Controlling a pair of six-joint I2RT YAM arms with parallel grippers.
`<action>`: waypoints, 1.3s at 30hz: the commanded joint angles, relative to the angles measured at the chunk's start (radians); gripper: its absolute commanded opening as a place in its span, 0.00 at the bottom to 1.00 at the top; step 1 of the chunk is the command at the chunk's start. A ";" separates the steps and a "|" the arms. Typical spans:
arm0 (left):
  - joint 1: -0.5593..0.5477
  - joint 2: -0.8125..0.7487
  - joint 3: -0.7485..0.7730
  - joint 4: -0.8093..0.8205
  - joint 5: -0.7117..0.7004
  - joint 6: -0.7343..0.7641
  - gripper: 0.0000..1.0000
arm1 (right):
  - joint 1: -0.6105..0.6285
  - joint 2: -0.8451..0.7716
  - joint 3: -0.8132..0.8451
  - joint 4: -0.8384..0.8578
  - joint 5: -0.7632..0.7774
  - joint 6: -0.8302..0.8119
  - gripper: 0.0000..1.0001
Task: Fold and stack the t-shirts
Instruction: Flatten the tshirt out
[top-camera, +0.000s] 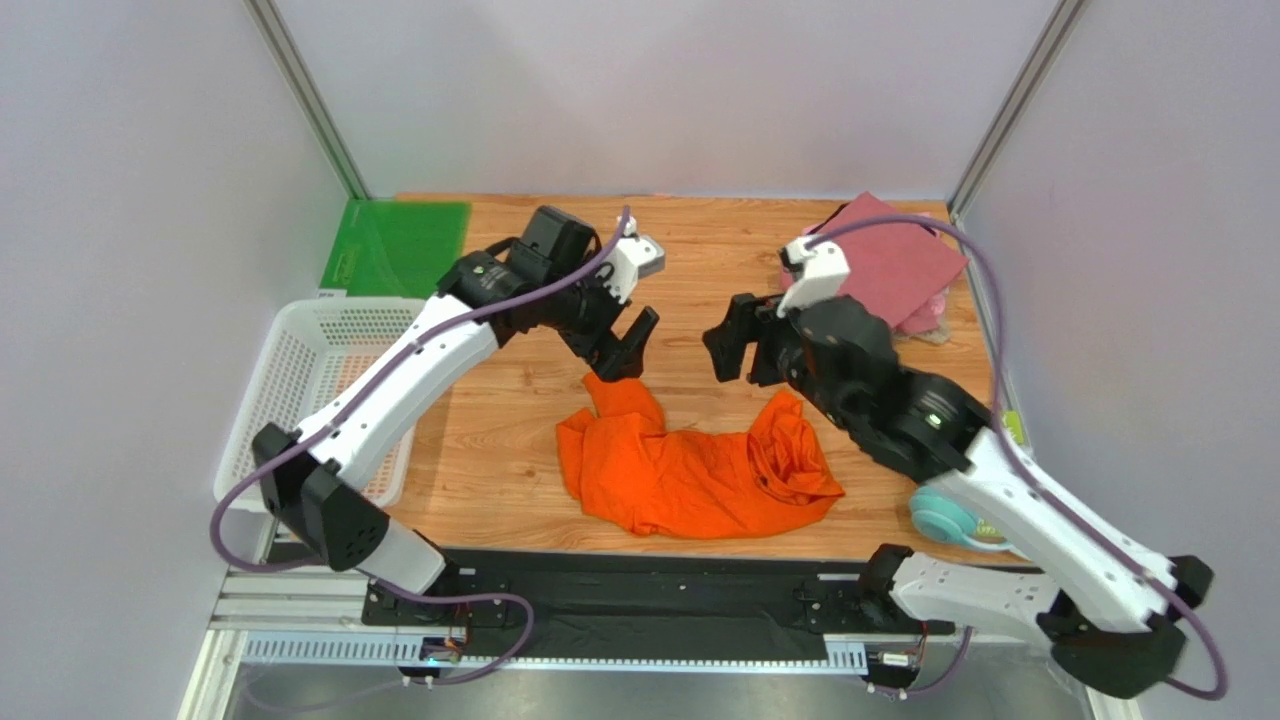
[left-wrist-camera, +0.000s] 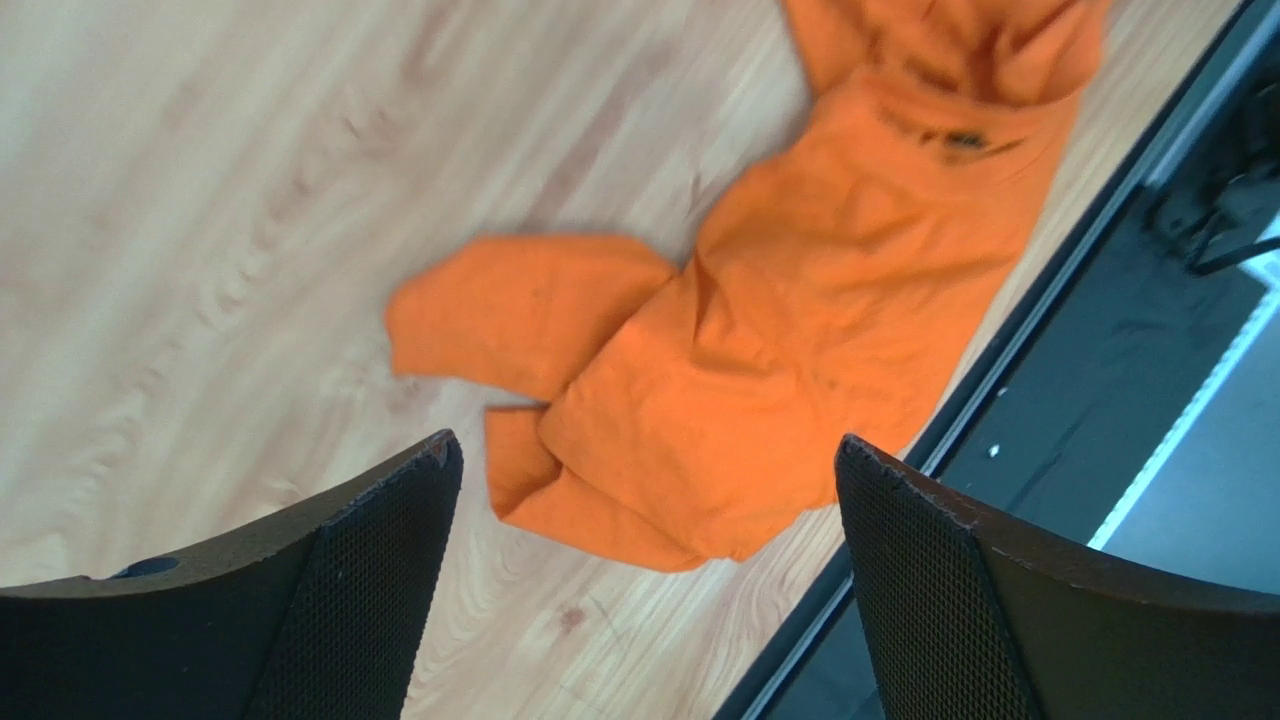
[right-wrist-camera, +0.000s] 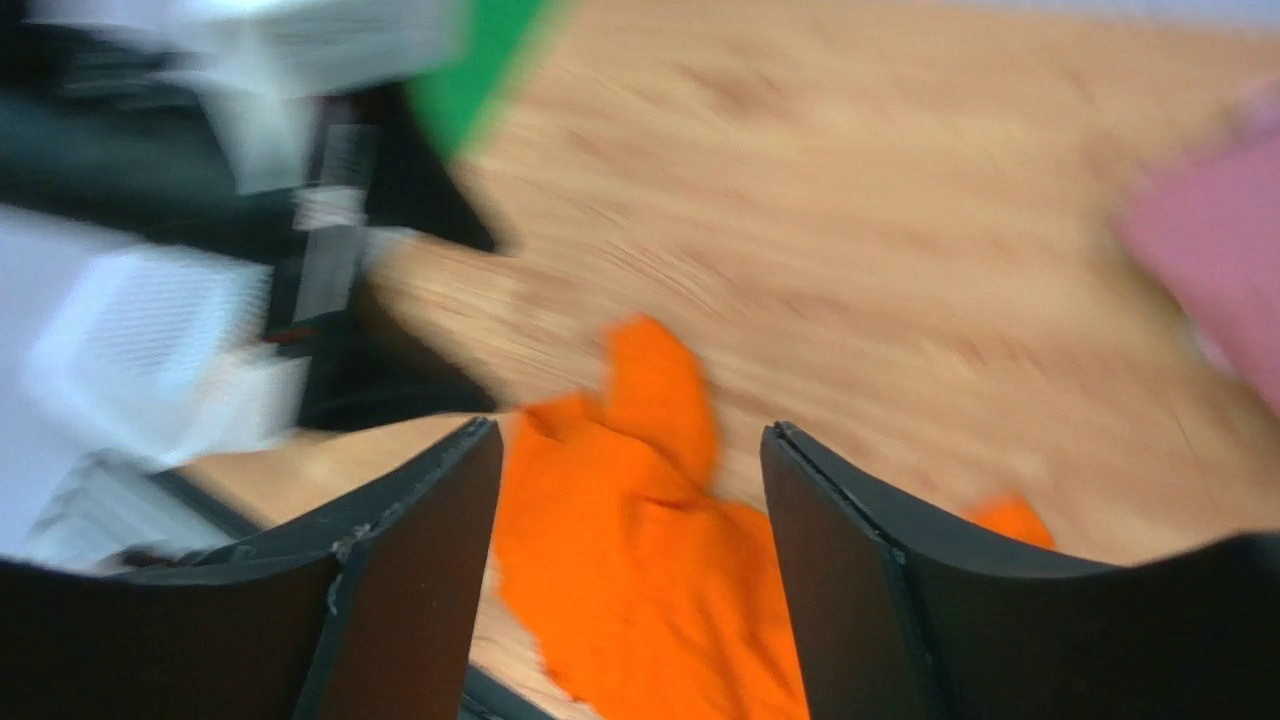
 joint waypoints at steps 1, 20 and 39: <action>0.051 0.077 -0.106 0.085 -0.015 -0.026 0.98 | -0.259 0.084 -0.245 -0.103 -0.298 0.180 0.81; 0.114 0.090 -0.313 0.135 -0.038 -0.072 0.94 | -0.467 0.155 -0.523 0.075 -0.533 0.203 0.70; 0.116 0.171 -0.416 0.115 0.045 -0.107 0.89 | -0.530 0.299 -0.565 0.196 -0.563 0.137 0.66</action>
